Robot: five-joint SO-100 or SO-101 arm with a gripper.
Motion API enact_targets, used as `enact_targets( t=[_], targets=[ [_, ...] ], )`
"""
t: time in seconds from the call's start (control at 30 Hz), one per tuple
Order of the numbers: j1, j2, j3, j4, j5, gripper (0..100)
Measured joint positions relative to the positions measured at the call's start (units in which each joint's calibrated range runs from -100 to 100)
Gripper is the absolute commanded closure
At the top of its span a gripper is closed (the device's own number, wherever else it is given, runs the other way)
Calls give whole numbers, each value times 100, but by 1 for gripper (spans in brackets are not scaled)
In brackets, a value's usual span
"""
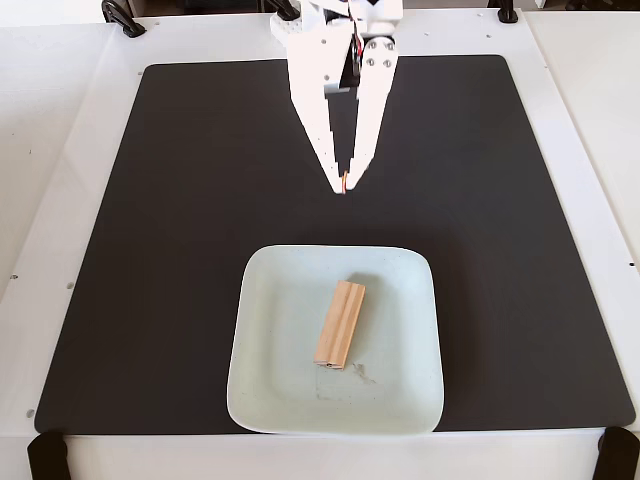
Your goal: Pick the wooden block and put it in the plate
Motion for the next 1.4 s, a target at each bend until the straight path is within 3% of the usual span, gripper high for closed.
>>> enact_targets(
  t=[0.6,1.03,1.4],
  targets=[
    [-937,-6542,5920,-60,-162,99],
    [-1246,-8686,6157,5102,-183,99],
    [-1420,-8686,6157,5629,-183,99]
  ],
)
